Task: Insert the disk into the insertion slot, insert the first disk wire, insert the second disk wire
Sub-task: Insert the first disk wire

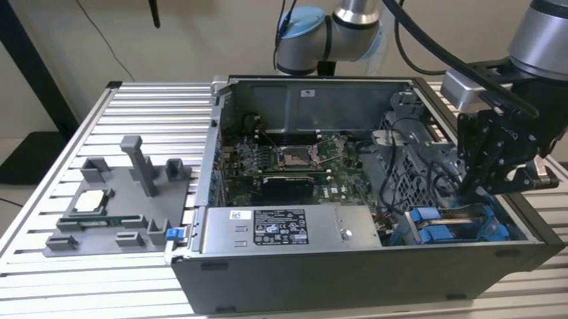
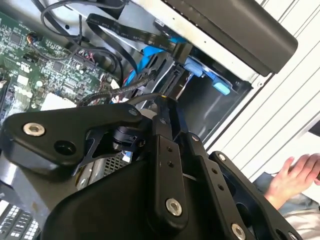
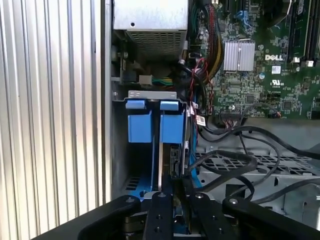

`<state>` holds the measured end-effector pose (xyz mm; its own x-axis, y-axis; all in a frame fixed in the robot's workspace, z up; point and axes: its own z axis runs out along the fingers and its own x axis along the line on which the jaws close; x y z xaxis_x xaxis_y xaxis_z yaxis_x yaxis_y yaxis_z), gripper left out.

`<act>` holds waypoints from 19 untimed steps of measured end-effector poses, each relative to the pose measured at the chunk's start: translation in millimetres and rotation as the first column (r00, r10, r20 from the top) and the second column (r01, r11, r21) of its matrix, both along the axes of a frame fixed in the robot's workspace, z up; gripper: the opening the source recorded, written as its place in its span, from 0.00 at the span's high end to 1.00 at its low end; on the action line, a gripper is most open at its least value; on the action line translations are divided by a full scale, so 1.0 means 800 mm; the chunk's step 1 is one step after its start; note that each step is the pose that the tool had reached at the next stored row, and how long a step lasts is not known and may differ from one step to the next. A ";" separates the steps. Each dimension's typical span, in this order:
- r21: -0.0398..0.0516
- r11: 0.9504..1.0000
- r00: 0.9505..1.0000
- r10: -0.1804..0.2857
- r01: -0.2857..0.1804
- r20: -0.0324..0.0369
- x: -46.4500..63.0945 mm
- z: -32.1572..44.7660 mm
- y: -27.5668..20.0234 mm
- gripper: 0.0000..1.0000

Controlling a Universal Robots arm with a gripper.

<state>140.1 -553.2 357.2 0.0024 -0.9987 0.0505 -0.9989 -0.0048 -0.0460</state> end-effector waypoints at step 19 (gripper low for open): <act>0.000 1.000 1.000 0.005 -0.005 0.000 0.012 -0.0143 0.0003 1.00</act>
<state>149.3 -552.9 345.7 0.0077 -0.9987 0.0503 -0.9989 -0.0101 -0.0462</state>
